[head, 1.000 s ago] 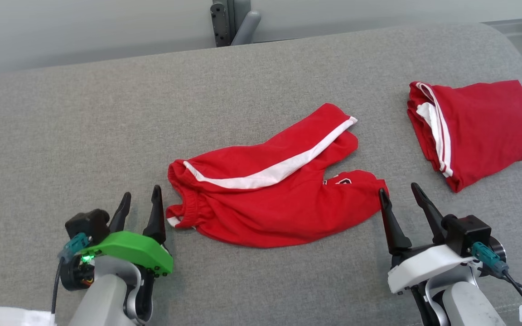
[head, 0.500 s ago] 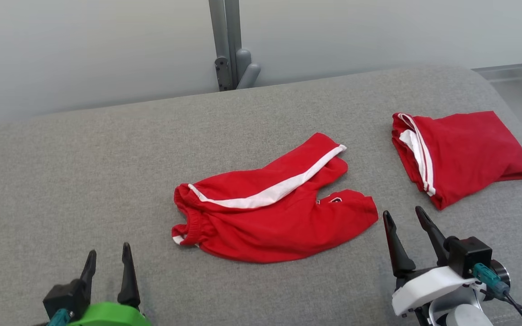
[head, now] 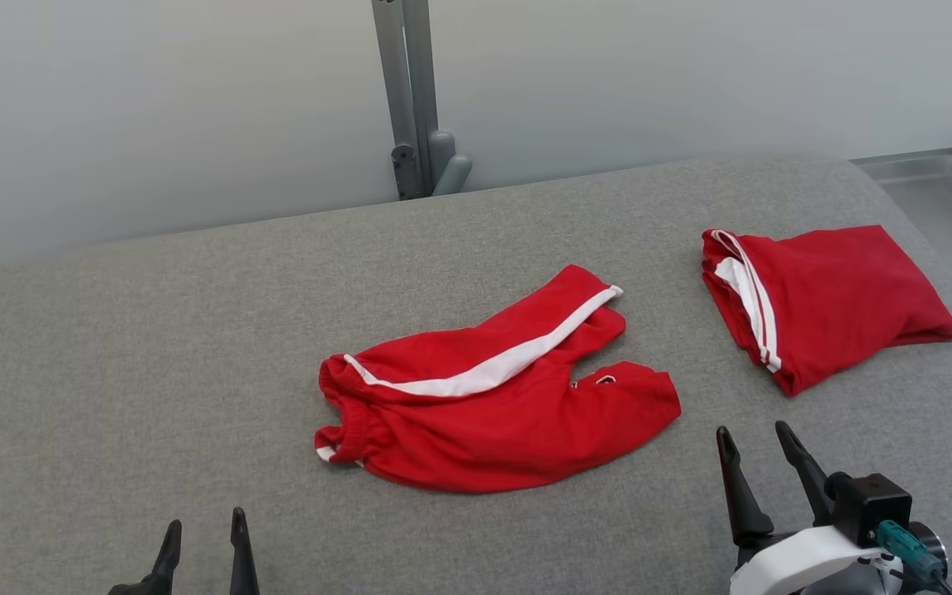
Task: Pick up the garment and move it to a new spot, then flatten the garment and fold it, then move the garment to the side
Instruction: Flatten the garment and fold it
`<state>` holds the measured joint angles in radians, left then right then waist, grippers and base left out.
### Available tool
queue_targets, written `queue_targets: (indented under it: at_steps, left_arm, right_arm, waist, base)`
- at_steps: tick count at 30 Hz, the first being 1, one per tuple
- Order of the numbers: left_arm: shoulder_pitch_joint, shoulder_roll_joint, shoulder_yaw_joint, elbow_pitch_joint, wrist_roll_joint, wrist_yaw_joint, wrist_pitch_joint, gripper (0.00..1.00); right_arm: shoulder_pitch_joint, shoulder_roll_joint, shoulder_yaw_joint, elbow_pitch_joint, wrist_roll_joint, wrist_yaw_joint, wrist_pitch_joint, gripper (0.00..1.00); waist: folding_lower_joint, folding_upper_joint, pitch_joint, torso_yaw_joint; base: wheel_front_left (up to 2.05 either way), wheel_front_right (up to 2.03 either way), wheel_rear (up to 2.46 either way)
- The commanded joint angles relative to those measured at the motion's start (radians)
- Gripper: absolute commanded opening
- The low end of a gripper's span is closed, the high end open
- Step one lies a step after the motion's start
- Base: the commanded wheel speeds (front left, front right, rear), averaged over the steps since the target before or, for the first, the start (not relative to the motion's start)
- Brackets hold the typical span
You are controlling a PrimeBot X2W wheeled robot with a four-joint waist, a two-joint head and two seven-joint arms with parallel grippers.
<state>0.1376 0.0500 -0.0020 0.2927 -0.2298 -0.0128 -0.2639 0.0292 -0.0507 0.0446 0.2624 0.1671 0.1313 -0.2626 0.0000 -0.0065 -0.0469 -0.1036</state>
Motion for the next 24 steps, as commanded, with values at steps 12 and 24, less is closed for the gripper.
queue_targets:
  at_steps: [12, 24]
  left_arm:
    - [-0.174, 0.002, -0.120, 0.015, -0.023, -0.061, 0.000, 1.00]
    - [-0.512, 0.002, -0.246, 0.312, -0.035, -0.084, 0.000, 1.00]
  right_arm:
    - [-0.048, -0.001, 0.016, -0.008, 0.015, -0.001, -0.003, 1.00]
    - [-0.109, -0.001, 0.059, 0.009, 0.033, -0.001, -0.003, 1.00]
  waist:
    - [0.0000, 0.0065, 0.082, 0.010]
    - [0.0000, 0.0065, 0.155, -0.017]
  base:
    - [0.00, 0.00, 0.00]
    - [0.00, 0.00, 0.00]
